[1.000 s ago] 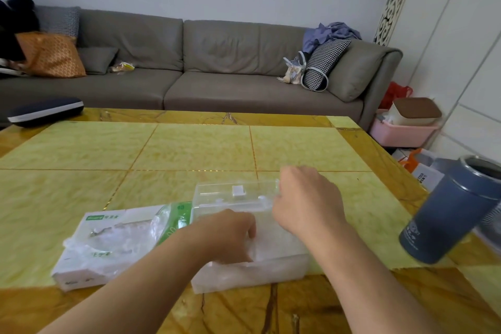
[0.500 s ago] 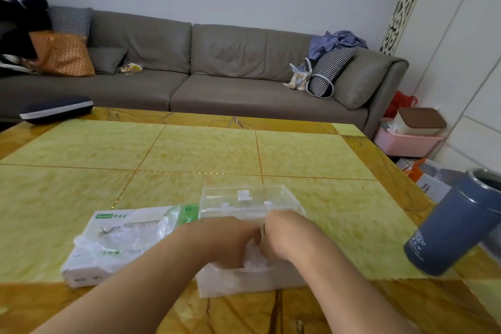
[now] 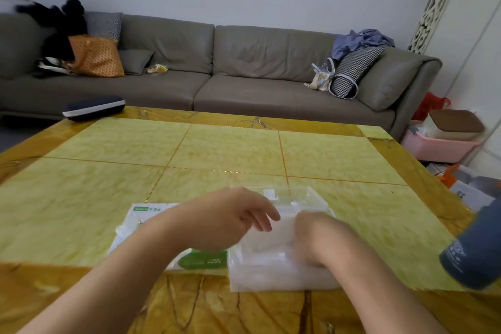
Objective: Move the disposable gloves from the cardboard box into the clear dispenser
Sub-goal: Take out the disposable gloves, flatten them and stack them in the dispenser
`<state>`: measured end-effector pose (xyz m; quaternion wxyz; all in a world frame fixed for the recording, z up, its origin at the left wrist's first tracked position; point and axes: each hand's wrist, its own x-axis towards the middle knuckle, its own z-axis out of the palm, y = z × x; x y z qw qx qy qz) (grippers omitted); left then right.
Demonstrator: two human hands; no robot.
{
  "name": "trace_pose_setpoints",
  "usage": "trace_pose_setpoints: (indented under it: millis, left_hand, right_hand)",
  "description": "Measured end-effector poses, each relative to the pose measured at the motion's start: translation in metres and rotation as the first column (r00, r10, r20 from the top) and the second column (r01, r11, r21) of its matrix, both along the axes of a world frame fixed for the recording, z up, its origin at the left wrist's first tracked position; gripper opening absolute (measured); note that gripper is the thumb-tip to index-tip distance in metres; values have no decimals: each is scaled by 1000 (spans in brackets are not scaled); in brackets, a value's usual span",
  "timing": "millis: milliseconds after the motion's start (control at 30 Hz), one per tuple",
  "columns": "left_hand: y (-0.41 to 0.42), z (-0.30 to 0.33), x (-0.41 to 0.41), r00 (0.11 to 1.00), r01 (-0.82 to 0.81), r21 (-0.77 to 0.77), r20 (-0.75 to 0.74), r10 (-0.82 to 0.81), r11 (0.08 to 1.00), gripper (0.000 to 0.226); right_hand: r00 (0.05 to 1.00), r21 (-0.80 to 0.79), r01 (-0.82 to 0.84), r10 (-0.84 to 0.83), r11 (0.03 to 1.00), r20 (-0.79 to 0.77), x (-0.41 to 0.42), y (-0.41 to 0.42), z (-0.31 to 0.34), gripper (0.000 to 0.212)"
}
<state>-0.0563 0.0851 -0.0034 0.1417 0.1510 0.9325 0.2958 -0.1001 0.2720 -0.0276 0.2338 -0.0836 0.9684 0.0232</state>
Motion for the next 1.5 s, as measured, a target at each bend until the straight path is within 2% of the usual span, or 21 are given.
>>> trace_pose_setpoints:
  millis: [33, 100, 200, 233, 333, 400, 500, 600, 700, 867, 967, 1000, 1100, 1167, 1200, 1267, 1300, 1333, 1367, 1400, 1500]
  left_hand:
    - [-13, 1, 7, 991, -102, 116, -77, 111, 988, 56]
    - [-43, -4, 20, 923, -276, 244, -203, 327, 930, 49]
    - [-86, -20, 40, 815, -478, 210, -257, 520, 853, 18]
    - [-94, -25, 45, 823, -507, 149, -210, 528, 849, 5]
    - [-102, -37, 53, 882, -469, -82, -95, 462, 879, 43]
    - [-95, -43, 52, 884, -465, -143, -139, 447, 874, 43]
    - [-87, -50, 46, 838, -524, -115, -249, 486, 844, 15]
    - [-87, -54, 44, 808, -553, -27, -259, 529, 833, 18]
    - [-86, -49, 43, 770, -584, 166, -197, 607, 794, 20]
    - [-91, -40, 41, 696, -668, 428, 71, 715, 608, 21]
    - [-93, -36, 41, 639, -674, 675, 329, 695, 301, 21]
    - [-93, -33, 42, 660, -631, 746, 373, 652, 213, 24]
    - [-90, -23, 48, 741, -544, 836, 441, 507, 68, 35]
    - [-88, -18, 51, 790, -514, 858, 468, 396, 9, 27]
    - [-88, -18, 51, 808, -503, 864, 476, 345, -15, 22]
    - [-87, -20, 50, 819, -510, 860, 487, 302, -5, 26]
    - [-86, -21, 50, 819, -518, 855, 490, 298, 16, 32]
    - [-83, -23, 50, 825, -519, 854, 487, 288, 44, 39]
    - [-79, -24, 50, 838, -513, 854, 478, 264, 83, 44]
    - [-74, -22, 53, 853, -505, 850, 465, 238, 148, 47]
    - [-61, -19, 57, 859, -512, 793, 479, 181, 330, 40]
  right_hand:
    - [997, -6, -10, 10, 1000, -73, 4, 2, 3, 8]
    - [971, -56, -29, 15, 998, -239, 13, 3, 12, 12]
    - [908, -177, -76, -5, 981, -418, 26, -10, 21, 20]
    - [889, -224, -102, -12, 969, -457, 31, -17, 21, 27]
    - [828, -347, -300, 62, 889, -558, 44, -41, 14, 37]
    - [767, -332, -471, 194, 818, -612, 54, -57, 6, 41]
    - [724, -276, -599, 360, 752, -589, 62, -75, -9, 37]
    - [715, -232, -635, 447, 737, -537, 66, -84, -19, 34]
    - [711, -219, -642, 463, 735, -530, 66, -85, -23, 31]
    - [698, -249, -656, 448, 713, -558, 68, -85, -21, 28]
    - [701, -261, -653, 436, 711, -565, 68, -86, -23, 29]
    - [704, -257, -649, 437, 716, -560, 68, -86, -23, 28]
    - [751, -323, -596, 369, 735, -548, 67, -85, -21, 30]
    - [812, -484, -506, 205, 714, -546, 62, -81, -16, 32]
    - [855, -625, -439, 86, 646, -512, 59, -79, -12, 28]
    - [952, -915, -235, -113, 327, -285, 52, -70, -2, 23]
    - [984, -982, -101, -127, 157, -121, 48, -64, 4, 38]
    - [995, -999, 22, -94, 45, 18, 43, -59, 9, 58]
    - [993, -995, 104, -65, 14, 103, 39, -54, 12, 75]
    - [990, -990, 139, -38, 18, 138, 37, -50, 14, 81]
    - [990, -994, 107, -100, 23, 104, 35, -48, 16, 27]
